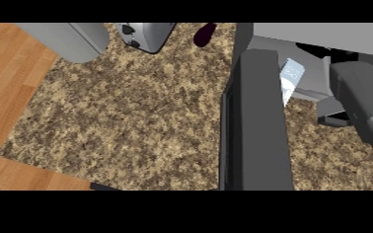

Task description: Pick up the milk, place it into the microwave and close the microwave

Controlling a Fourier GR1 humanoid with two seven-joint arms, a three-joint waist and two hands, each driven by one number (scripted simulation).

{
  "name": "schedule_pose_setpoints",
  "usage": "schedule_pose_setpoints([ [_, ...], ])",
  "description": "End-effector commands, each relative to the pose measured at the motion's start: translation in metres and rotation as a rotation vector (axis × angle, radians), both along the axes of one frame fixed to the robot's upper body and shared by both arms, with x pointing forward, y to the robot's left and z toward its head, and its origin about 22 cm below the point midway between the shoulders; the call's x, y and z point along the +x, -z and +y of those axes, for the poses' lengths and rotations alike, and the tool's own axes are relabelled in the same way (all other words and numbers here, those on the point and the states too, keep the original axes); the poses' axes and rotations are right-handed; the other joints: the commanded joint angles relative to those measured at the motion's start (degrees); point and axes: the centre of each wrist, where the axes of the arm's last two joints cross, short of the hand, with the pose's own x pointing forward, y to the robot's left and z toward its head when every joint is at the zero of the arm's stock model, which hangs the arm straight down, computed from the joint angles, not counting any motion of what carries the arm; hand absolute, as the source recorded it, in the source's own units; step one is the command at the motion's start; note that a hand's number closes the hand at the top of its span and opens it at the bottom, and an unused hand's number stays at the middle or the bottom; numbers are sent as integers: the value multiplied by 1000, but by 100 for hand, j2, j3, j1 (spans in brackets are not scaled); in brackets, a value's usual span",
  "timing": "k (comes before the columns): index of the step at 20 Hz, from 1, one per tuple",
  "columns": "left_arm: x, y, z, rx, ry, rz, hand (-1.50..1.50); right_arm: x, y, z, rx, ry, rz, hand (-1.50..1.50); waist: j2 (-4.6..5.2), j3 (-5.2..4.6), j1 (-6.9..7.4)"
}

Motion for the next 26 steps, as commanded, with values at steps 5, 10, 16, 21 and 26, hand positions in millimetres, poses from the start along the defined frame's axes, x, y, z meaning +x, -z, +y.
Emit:
schedule_pose_setpoints([
  [5, 5, 1, 1, 21, 9, 17, -150, 13, -7, 37, 111, -85, -55, -150, -49, 10, 76],
  [10, 11, 0, -2, 29, 18, 7, -150, 13, 2, 55, 15, -194, 84, -150, -81, -35, 102],
  [16, 16, 1, -4, 31, 27, 11, -150, 24, -7, 104, 4, -168, 83, -150, -123, -46, 106],
  [21, 21, 5, -1, 46, 35, 33, -150, 30, -19, 134, 17, -173, 61, -150, -149, -52, 1],
  [26, 20, 14, 1, 32, 30, 73, -150, 33, -30, 143, 27, -195, 3, -150, -196, -51, -56],
])
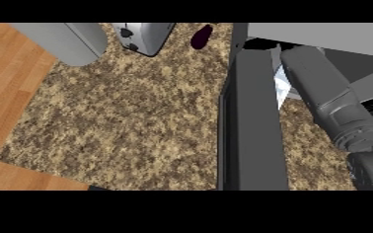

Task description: Pick up the milk, place it into the microwave and close the microwave

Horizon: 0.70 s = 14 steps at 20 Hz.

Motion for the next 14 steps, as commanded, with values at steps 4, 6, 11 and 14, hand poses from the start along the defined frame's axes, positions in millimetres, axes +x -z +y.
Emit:
schedule_pose_setpoints([
  [4, 4, 10, -5, -14, 19, 39, -150, 4, -8, 24, 117, 24, -64, -150, -85, -8, -174],
  [6, 0, 9, -5, 2, 14, 46, -150, 4, -9, 10, 131, 66, -80, -150, -108, -3, -202],
  [11, -1, 25, -11, -29, 34, 82, -150, -5, 12, -3, 81, 43, -55, -150, -164, -16, -337],
  [14, 3, 34, -12, -28, 29, 79, -150, -4, 8, -11, 112, 17, -25, -150, -199, -23, -442],
])
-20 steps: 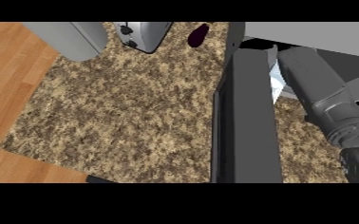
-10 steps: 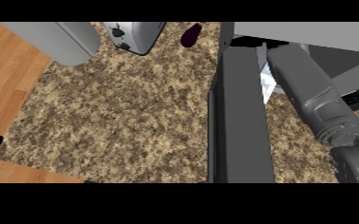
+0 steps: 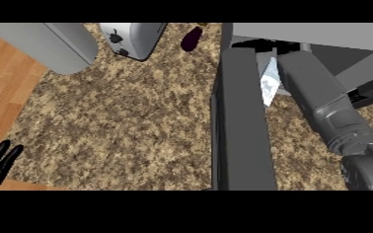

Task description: Pick up the milk, place it into the microwave and close the microwave

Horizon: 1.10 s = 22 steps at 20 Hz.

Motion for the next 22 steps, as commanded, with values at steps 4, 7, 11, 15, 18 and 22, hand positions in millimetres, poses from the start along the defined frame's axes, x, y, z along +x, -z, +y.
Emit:
schedule_pose_setpoints([
  [4, 9, 17, -17, -16, 63, 5, -150, -13, 26, -24, 73, -61, 15, -150, -143, -15, -284],
  [7, 15, 31, -32, -38, 144, 28, -150, -17, 35, -29, 166, -162, 36, -150, -182, -16, -404],
  [11, 10, 41, -34, -22, 230, 47, -150, -28, 55, -32, 290, -269, 70, -150, -251, -20, -443],
  [15, 29, 40, -55, 13, 307, 87, -150, -39, 78, -19, 417, -348, 96, -150, -298, -19, -615],
  [18, 22, 50, -56, 56, 333, 96, -150, -56, 102, -35, 497, -392, 115, -150, -356, -26, -670],
  [22, 34, 66, -69, 87, 331, 100, -150, -80, 137, -12, 548, -425, 136, -150, -402, -34, -755],
])
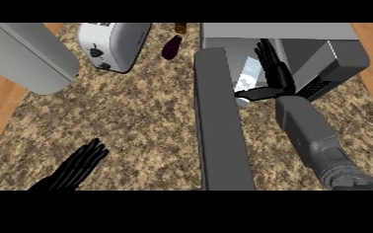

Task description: Pick up the milk, place it into the microwave and close the microwave

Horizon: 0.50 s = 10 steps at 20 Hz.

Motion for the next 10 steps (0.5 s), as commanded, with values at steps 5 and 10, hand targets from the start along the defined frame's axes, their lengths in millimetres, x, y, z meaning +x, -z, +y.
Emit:
schedule_pose_setpoints([
  [5, 28, 15, -35, 76, 35, 15, -150, -60, 69, 4, 85, -65, 74, -150, -100, -13, -236],
  [10, 38, 23, -54, 85, 39, -11, 150, -100, 96, -24, 2, -9, 119, -150, -129, -21, -327],
])
